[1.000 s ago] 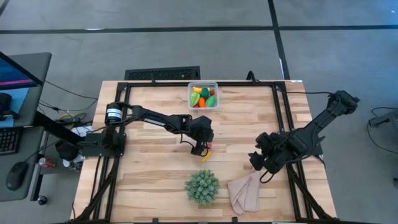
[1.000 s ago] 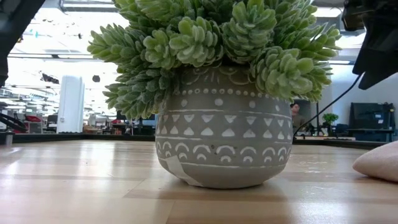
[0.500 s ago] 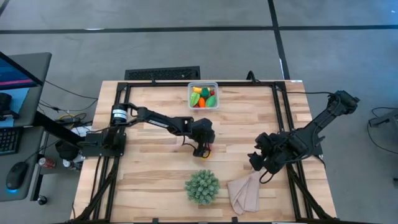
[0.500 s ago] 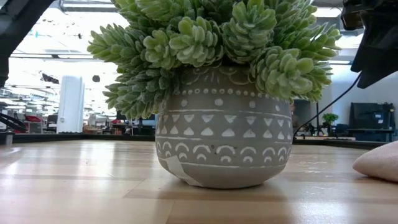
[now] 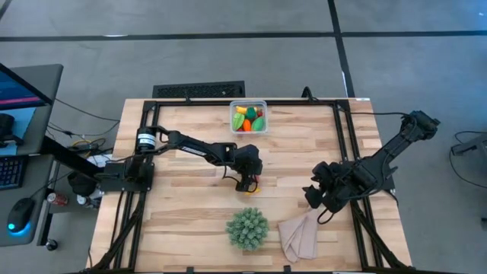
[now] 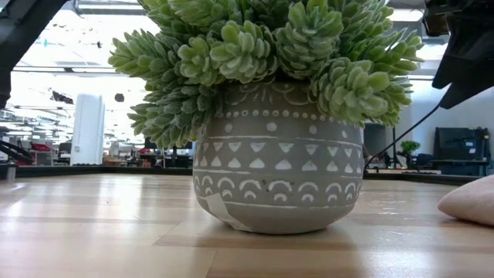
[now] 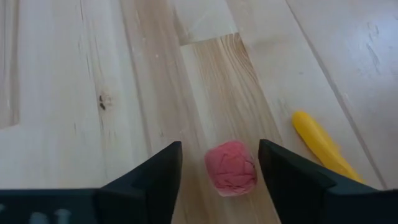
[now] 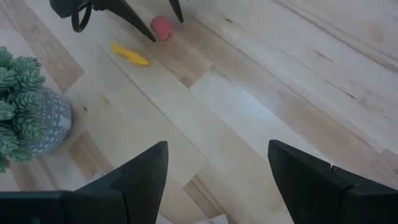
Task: Pick and placing Produce into tupperware
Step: Put the peach into the transparent bin
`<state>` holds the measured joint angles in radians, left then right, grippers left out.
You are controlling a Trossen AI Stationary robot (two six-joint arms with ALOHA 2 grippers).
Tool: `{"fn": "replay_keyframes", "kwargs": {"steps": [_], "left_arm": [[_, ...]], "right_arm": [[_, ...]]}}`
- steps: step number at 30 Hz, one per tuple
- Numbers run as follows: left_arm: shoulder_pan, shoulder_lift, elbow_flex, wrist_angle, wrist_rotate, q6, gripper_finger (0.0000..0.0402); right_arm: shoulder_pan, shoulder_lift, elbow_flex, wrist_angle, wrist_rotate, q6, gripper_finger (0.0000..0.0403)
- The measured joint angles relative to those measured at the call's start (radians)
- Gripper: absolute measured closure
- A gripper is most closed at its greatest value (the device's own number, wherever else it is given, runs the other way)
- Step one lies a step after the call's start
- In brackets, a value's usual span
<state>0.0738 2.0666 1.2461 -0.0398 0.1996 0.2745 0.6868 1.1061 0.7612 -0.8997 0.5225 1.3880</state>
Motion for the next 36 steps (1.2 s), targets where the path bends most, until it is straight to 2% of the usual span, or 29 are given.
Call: {"fn": "replay_keyframes", "kwargs": {"steps": [23,36], "left_arm": [[0.000,-0.001,0.000,-0.015,0.001,-0.010,0.0312],[0.029,-0.002,0.000,-0.009,0.007,-0.098,0.0324]], "right_arm": [[-0.060,0.000,0.000,-0.002,0.006,-0.063,0.0132],[-0.068,0.000,0.000,-0.001,0.032,-0.085,0.0132]]}}
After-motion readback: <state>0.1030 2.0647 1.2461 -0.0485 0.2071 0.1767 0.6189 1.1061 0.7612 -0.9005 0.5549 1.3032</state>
